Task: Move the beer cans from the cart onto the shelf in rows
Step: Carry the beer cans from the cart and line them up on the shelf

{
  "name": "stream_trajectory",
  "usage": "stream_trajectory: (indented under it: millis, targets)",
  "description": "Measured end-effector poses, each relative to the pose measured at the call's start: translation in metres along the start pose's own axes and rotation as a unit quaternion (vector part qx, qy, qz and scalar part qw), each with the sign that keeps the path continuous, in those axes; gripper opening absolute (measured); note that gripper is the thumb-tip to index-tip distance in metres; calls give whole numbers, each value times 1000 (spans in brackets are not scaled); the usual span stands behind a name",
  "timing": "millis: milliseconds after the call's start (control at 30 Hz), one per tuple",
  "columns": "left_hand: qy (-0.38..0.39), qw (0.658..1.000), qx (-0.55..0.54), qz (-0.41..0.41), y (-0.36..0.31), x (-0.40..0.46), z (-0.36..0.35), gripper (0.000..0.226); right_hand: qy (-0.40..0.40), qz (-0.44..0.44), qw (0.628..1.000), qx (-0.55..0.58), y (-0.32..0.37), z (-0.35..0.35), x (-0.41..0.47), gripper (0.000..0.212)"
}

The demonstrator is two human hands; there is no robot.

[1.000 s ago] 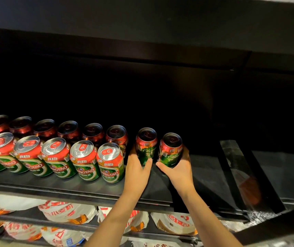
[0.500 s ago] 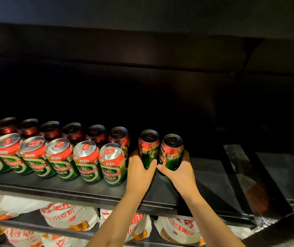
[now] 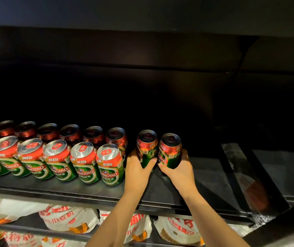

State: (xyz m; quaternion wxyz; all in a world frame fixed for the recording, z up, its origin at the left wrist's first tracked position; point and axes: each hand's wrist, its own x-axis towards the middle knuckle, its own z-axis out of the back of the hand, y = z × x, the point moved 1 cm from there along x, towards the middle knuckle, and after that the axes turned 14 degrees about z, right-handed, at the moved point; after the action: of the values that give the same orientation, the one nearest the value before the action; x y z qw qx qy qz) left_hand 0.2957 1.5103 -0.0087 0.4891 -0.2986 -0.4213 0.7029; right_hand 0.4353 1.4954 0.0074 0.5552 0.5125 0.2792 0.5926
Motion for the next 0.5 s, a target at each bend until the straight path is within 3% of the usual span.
stream_trajectory:
  millis: [300, 500]
  targets:
    - [10, 1000, -11, 12, 1, -2, 0, 30, 16, 1, 1000, -9, -4, -1, 2, 68]
    - [-21, 1000, 0, 13, 0, -5, 1, 46, -17, 18, 1000, 0, -3, 0, 1, 82]
